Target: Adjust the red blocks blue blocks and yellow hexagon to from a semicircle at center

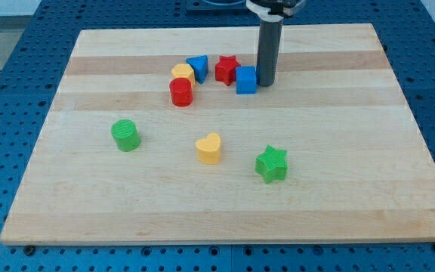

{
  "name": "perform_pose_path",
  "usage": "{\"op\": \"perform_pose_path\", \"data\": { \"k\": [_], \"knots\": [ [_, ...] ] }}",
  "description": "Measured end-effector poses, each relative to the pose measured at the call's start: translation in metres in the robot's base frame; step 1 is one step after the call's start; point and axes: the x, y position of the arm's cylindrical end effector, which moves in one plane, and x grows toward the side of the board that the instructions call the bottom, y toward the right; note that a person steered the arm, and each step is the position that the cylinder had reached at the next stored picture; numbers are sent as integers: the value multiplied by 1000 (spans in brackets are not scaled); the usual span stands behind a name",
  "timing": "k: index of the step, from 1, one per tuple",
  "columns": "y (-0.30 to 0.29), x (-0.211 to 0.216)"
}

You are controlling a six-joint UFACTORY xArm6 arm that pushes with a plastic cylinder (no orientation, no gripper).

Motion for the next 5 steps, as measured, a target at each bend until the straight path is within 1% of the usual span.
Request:
{"op": "perform_pose_path", "data": {
  "k": [1,3,4,5],
  "knots": [
    [0,2],
    [0,63],
    [-25,78],
    [-60,81]
  ]
}}
